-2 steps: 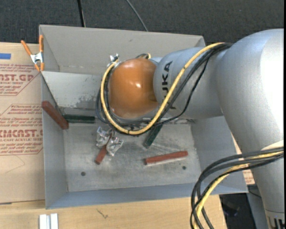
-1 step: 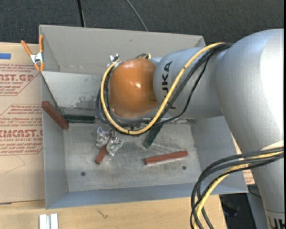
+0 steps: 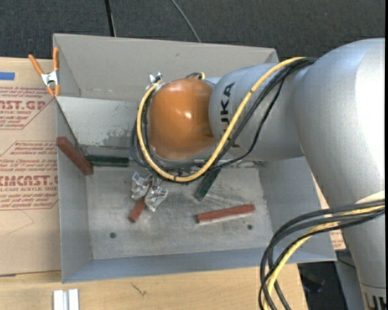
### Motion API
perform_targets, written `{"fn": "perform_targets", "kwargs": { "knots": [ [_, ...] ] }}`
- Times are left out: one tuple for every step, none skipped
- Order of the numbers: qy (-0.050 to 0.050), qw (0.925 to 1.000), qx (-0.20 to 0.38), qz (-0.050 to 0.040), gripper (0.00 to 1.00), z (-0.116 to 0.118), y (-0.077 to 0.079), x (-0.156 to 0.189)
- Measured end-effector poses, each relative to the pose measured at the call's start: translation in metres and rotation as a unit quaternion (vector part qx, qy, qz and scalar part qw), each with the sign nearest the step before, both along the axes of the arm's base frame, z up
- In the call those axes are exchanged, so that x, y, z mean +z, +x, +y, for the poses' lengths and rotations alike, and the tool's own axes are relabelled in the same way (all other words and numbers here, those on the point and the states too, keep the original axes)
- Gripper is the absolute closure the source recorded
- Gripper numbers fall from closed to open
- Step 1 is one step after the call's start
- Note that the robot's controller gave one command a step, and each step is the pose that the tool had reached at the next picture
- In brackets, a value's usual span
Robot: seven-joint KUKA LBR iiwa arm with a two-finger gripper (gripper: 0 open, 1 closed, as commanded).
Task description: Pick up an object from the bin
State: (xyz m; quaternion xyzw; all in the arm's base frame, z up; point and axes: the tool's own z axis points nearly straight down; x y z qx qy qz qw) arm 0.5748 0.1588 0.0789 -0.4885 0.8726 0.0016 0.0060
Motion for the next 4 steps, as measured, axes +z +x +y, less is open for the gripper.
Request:
{"fn": "perform_targets", "kwargs": {
  "knots": [
    [-0.003,1.0000,0.000,0.0039,1.00,-0.001,-0.002,0.011],
    [-0.003,1.0000,0.000,0.0044,1.00,0.000,-0.001,0.021],
    [-0.003,1.0000,0.000,0.0048,1.00,0.000,-0.002,0.035],
    [-0.003,1.0000,0.000,0.0042,1.00,0.000,-0.001,0.047]
  ]
}}
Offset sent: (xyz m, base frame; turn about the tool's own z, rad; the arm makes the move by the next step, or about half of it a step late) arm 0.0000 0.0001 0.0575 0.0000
